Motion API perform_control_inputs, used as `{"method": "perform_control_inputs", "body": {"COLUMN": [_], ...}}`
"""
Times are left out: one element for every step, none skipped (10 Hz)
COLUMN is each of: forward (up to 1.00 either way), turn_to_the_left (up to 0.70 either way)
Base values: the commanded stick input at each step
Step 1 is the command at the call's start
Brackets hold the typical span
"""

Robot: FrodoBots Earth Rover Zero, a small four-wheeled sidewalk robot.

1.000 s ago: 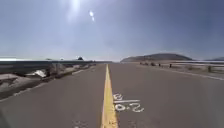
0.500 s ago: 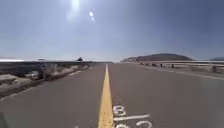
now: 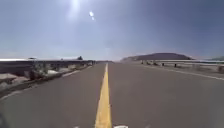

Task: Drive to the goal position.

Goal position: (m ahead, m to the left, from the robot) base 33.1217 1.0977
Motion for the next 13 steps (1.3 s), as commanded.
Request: {"method": "perform_control_inputs", "body": {"forward": [0.85, 0.85, 0.85, 0.85, 0.85, 0.85, 0.85, 0.85, 0.85, 0.85, 0.85, 0.85, 0.85], "turn_to_the_left": [0.0, 0.0, 0.0, 0.0, 0.0, 0.0, 0.0, 0.0, 0.0, 0.0, 0.0, 0.0, 0.0]}}
